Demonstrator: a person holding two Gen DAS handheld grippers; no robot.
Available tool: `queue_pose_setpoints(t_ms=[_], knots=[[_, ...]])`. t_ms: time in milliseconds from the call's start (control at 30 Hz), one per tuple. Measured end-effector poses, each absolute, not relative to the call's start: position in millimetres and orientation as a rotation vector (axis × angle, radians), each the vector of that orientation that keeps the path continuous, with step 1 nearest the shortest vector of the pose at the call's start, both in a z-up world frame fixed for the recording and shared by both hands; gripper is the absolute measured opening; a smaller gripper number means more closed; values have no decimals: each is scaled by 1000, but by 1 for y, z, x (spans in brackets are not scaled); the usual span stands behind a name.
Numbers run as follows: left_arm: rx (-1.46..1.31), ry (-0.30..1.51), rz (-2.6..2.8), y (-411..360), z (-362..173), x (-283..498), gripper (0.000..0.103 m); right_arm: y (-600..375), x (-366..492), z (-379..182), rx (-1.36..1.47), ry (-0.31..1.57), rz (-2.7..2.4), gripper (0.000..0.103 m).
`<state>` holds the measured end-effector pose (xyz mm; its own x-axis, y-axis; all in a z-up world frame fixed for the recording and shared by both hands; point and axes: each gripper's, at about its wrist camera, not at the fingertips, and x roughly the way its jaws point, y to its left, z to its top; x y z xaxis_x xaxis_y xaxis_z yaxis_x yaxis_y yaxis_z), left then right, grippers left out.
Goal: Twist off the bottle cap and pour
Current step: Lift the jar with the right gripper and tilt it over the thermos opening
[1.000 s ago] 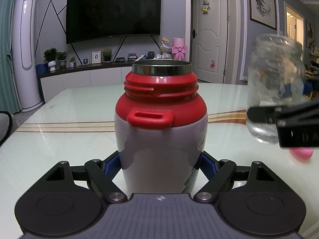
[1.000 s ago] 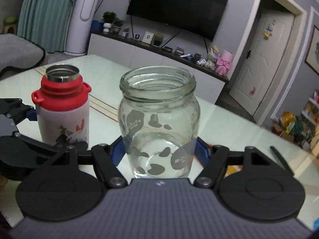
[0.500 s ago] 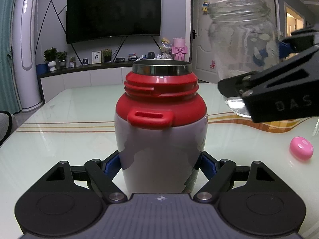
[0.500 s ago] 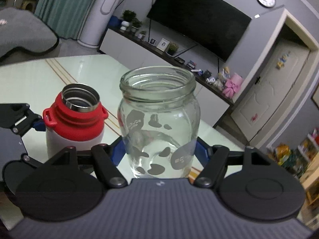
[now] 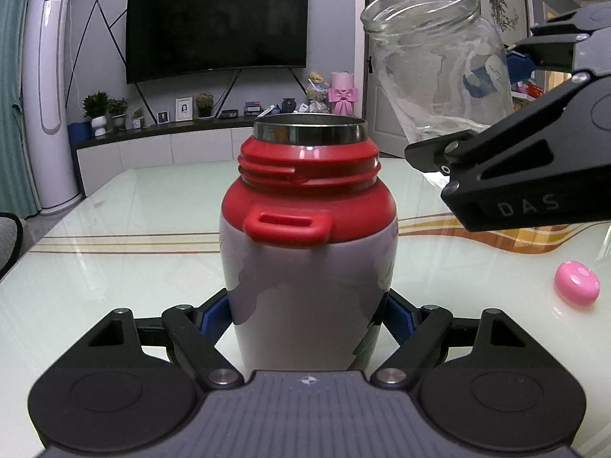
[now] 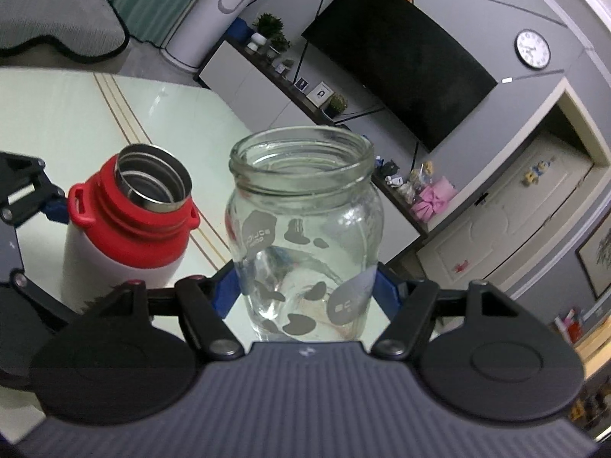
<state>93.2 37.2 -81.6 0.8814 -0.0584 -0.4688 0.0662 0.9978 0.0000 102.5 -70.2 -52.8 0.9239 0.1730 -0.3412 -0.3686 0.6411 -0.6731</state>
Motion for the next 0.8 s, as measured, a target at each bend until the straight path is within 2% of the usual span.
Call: queue_pose_setpoints(t_ms=[800], knots=[[16, 490, -68, 34, -80, 93, 83, -58, 100, -59, -1069, 133, 302, 70]])
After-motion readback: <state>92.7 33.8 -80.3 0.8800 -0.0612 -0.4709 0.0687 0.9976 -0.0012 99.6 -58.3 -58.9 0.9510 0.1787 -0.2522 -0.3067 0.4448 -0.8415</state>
